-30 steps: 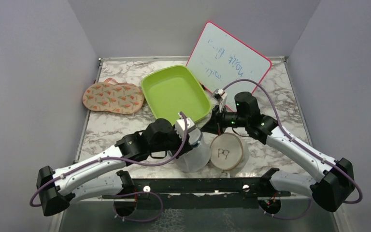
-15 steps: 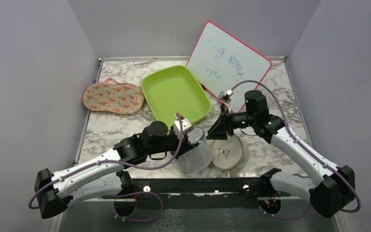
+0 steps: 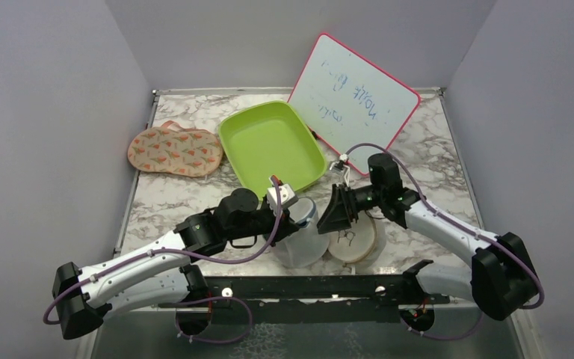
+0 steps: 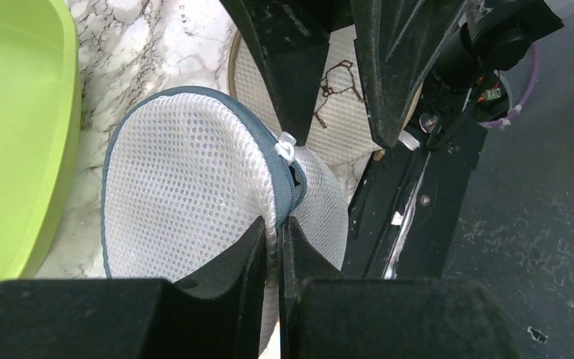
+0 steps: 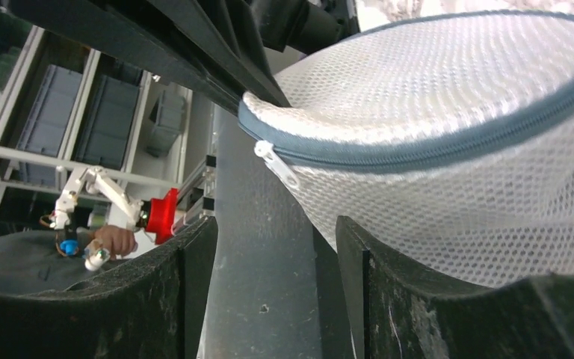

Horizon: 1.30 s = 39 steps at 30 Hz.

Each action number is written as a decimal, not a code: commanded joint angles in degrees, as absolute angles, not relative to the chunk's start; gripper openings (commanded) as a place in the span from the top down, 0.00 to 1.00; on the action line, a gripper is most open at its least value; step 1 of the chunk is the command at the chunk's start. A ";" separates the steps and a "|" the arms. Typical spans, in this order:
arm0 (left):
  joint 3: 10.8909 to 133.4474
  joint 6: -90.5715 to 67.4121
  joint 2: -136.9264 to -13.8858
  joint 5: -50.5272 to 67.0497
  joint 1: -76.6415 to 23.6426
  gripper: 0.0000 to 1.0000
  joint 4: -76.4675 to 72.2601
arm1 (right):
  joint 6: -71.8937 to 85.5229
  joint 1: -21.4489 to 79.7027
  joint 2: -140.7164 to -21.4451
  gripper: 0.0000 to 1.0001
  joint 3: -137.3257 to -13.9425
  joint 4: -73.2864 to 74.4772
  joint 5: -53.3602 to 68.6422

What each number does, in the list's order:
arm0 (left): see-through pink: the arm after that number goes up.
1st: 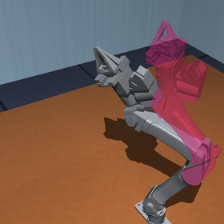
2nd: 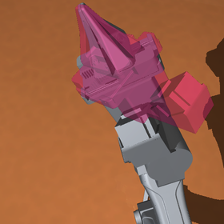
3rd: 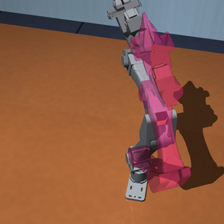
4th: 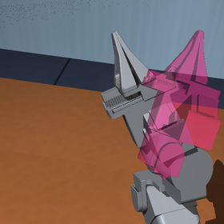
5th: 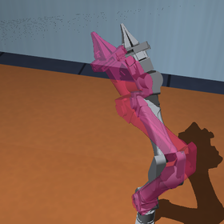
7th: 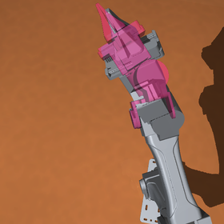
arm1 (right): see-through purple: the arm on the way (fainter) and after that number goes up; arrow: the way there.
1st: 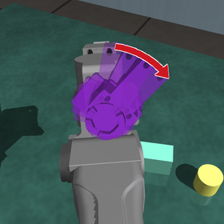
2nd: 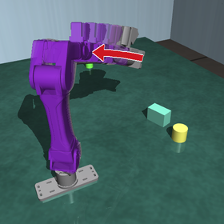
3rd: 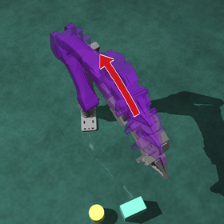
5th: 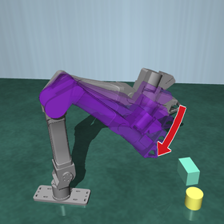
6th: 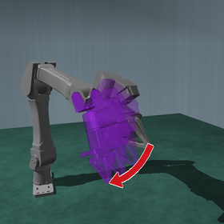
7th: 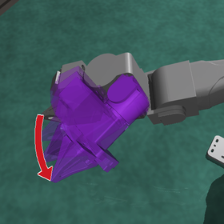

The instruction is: Unzip the laundry bag and remove the bra

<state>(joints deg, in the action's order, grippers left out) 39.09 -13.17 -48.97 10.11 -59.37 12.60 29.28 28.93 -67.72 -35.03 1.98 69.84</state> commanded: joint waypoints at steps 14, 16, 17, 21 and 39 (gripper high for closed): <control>38.74 -14.68 -49.50 13.28 -59.60 1.00 8.43 | 48.78 30.71 -75.46 0.44 -35.21 -26.84 79.69; 38.81 -14.64 -49.76 13.63 -59.56 1.00 8.47 | 49.69 30.85 -75.72 0.45 -35.32 -27.47 79.63; 38.88 -14.67 -49.87 13.81 -59.56 1.00 8.41 | 49.75 30.84 -76.02 0.46 -35.33 -27.50 79.56; 38.89 -14.77 -49.99 14.14 -59.65 1.00 8.20 | 49.60 31.01 -77.19 0.53 -35.25 -27.71 80.16; 39.29 -15.29 -49.78 14.23 -59.63 1.00 8.46 | 42.11 32.70 -78.35 0.77 -37.34 -17.58 74.28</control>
<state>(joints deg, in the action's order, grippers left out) 38.83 -14.68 -50.02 12.45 -59.37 10.96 44.01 32.32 -77.41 -35.77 -19.79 77.21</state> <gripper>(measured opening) 0.019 0.269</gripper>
